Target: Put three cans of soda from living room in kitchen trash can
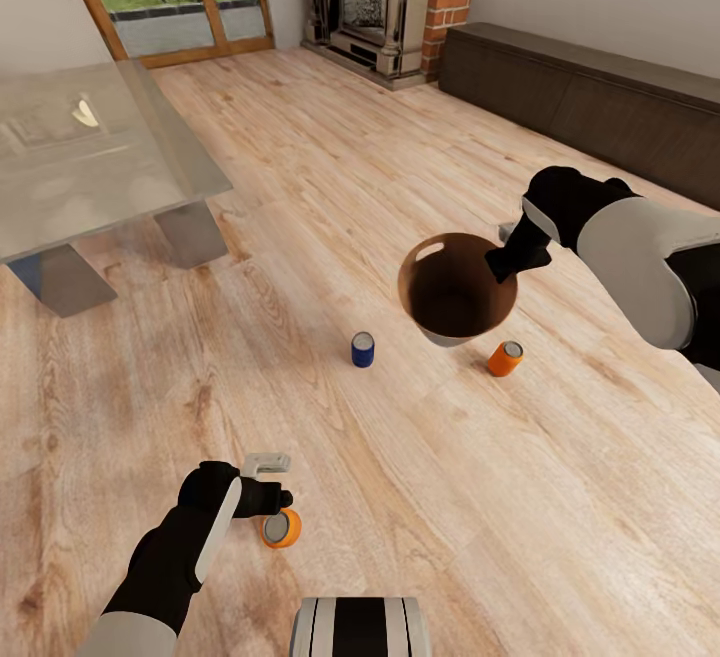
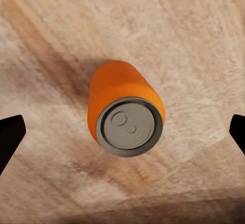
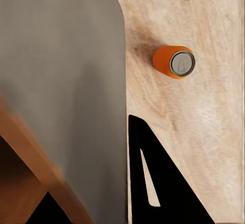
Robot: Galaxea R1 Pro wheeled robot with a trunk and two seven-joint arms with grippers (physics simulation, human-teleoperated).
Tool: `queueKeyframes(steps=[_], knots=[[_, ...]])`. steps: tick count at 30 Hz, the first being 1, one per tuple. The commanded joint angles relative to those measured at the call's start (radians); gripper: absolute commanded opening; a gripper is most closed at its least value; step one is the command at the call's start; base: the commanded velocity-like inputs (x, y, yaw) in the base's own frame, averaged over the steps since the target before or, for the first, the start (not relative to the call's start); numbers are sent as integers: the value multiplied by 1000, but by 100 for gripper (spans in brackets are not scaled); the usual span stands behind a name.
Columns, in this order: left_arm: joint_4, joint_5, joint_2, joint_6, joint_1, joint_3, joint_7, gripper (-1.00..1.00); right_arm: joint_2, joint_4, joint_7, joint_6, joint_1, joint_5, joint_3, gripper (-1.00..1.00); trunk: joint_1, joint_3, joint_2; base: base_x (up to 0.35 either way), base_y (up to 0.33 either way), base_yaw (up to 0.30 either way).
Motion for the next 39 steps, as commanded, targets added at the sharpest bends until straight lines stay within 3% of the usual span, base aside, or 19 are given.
queueKeyframes(steps=[1,5,17,39], knots=[[0,0,0,0,0,0,0,100,-2,0,6,3,-1,-20,-17,-100,0,0,0,0,0,0],[1,0,0,0,0,0,0,100,-8,0,49,3,-2,-20,-14,-100,0,0,0,0,0,0],[3,-1,-3,0,0,-1,0,100,-7,-2,91,3,-3,-20,37,-100,5,-47,-3,0,0,0],[0,-2,-4,0,-1,-2,0,100,-4,-2,92,3,-2,-20,44,-100,6,-54,-3,60,0,0]])
